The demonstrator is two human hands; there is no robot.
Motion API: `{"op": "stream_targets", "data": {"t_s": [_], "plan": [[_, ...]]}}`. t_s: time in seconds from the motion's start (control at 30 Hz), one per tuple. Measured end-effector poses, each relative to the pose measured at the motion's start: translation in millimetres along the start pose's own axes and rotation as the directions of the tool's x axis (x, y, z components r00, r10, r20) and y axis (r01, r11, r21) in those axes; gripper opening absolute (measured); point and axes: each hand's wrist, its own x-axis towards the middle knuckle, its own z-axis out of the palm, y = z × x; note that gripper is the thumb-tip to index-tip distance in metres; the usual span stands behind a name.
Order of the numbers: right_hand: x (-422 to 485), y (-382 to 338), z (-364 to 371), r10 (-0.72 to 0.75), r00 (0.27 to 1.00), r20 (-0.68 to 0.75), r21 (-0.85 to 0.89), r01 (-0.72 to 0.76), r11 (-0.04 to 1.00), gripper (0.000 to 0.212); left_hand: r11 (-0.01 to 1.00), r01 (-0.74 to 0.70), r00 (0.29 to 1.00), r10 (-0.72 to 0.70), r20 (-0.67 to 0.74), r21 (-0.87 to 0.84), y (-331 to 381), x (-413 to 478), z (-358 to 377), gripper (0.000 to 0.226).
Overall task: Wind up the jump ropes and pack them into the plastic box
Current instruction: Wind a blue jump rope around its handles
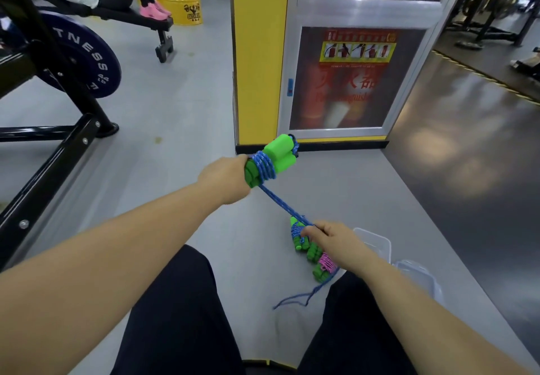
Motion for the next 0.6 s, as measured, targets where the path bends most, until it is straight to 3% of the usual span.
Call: {"op": "stream_targets", "data": {"t_s": [0.07,0.17,0.27,0.33,0.4,0.47,0.53,0.6], "plan": [[-8,-10,-7,-0.051,0.996,0.071,-0.231,0.066,0.971,0.024,0.948,0.014,0.999,-0.001,-0.041,0.318,-3,1,-4,0.033],[-23,-44,-26,-0.144,0.970,0.196,-0.449,0.219,0.866,0.029,0.803,-0.081,0.997,0.068,0.044,0.591,2,-6,5,0.033],[-30,-80,-56,-0.291,0.944,0.155,-0.590,0.325,0.739,0.024,0.632,-0.313,0.944,0.290,0.158,0.709,22,-17,27,0.034],[-27,-91,-77,-0.343,0.930,0.130,-0.631,0.344,0.696,0.023,0.536,-0.481,0.856,0.459,0.239,0.694,35,-23,34,0.036],[-22,-92,-95,-0.368,0.923,0.110,-0.565,0.362,0.742,0.016,0.461,-0.628,0.747,0.585,0.317,0.627,44,-31,30,0.039],[-18,-86,-106,-0.371,0.923,0.100,-0.379,0.380,0.844,0.007,0.412,-0.731,0.653,0.652,0.384,0.544,49,-38,25,0.043],[-12,-73,-106,-0.315,0.944,0.101,-0.175,0.329,0.928,0.005,0.480,-0.761,0.633,0.696,0.338,0.436,50,-46,23,0.041],[-8,-60,-95,-0.242,0.963,0.121,-0.020,0.247,0.969,0.008,0.630,-0.730,0.680,0.707,0.194,0.265,50,-51,20,0.038]]}}
